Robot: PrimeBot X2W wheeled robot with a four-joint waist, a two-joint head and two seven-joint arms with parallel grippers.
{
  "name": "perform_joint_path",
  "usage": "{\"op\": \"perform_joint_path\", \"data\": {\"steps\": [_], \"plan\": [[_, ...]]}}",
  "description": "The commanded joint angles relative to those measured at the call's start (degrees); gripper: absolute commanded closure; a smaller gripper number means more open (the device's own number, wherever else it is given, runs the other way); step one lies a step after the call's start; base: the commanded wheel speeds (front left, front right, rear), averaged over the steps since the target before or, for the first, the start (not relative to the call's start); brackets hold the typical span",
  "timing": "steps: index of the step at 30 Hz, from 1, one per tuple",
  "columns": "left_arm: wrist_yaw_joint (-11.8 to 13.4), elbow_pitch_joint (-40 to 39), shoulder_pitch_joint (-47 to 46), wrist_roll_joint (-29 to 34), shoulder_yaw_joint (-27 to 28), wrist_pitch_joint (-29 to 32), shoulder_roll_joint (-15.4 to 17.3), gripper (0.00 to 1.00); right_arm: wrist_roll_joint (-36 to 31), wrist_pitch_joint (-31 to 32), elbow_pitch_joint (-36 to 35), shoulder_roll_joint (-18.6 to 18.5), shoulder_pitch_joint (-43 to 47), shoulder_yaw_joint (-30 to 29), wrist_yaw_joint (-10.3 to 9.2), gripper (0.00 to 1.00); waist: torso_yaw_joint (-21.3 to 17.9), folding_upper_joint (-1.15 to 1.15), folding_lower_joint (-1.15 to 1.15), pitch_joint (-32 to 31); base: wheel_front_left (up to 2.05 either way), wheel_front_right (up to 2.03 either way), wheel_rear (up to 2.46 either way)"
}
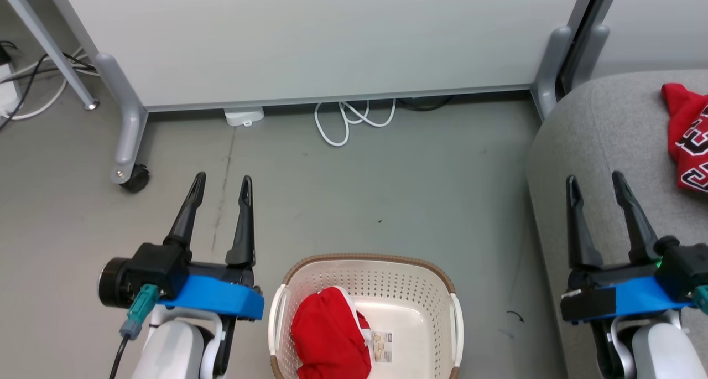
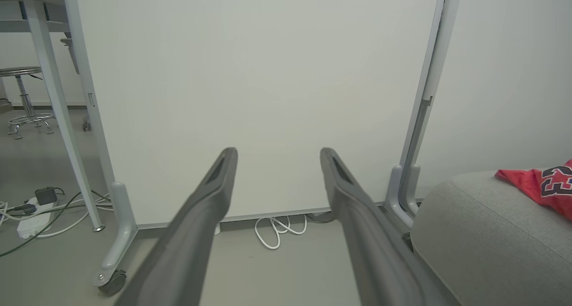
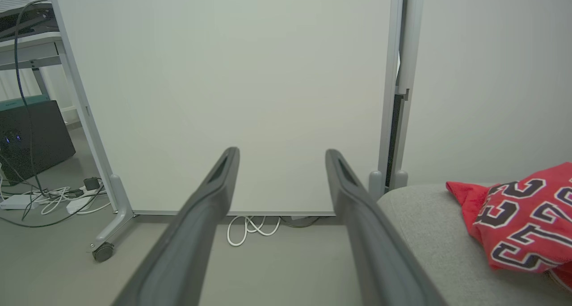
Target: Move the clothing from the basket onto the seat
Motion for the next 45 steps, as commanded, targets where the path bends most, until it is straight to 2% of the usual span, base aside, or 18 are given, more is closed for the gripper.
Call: {"op": "perform_joint_path", "data": {"steps": [1, 15, 33, 39, 45], "plan": [[-0.5, -0.3, 1.3, 0.7, 0.9, -0.2, -0.4, 0.00, -0.2, 0.0, -0.5, 0.3, 1.8, 0.1, 0.03, 0.00, 0.4, 0.00, 0.01, -0.9, 0.00, 0.00, 0.00], [-2.4, 0.1, 7.4, 3.0, 4.9, -0.2, -1.8, 0.00, -0.3, 0.0, -1.5, 1.2, 7.7, 0.3, 0.03, 0.00, 0.1, 0.00, 0.01, -4.5, 0.00, 0.00, 0.00], [-3.2, 1.1, 8.1, 4.5, 6.1, -0.2, -2.5, 0.00, 0.9, 0.0, -0.7, 1.3, 8.3, 0.6, 0.03, 0.00, 0.2, 0.00, 0.01, -5.2, 0.00, 0.00, 0.00], [-3.5, 2.8, 5.1, 4.5, 3.8, -0.2, -2.6, 0.00, 1.0, 0.0, -1.0, 1.3, 7.8, 0.4, 0.03, 0.00, 0.1, 0.00, 0.01, -4.5, 0.00, 0.00, 0.00], [-3.4, 7.0, -0.8, 4.3, -3.2, -0.2, 0.0, 0.00, 0.3, 0.0, -1.5, 1.2, 5.4, 1.0, 0.03, 0.00, -0.9, 0.00, 0.01, -2.2, 0.00, 0.00, 0.00]]}}
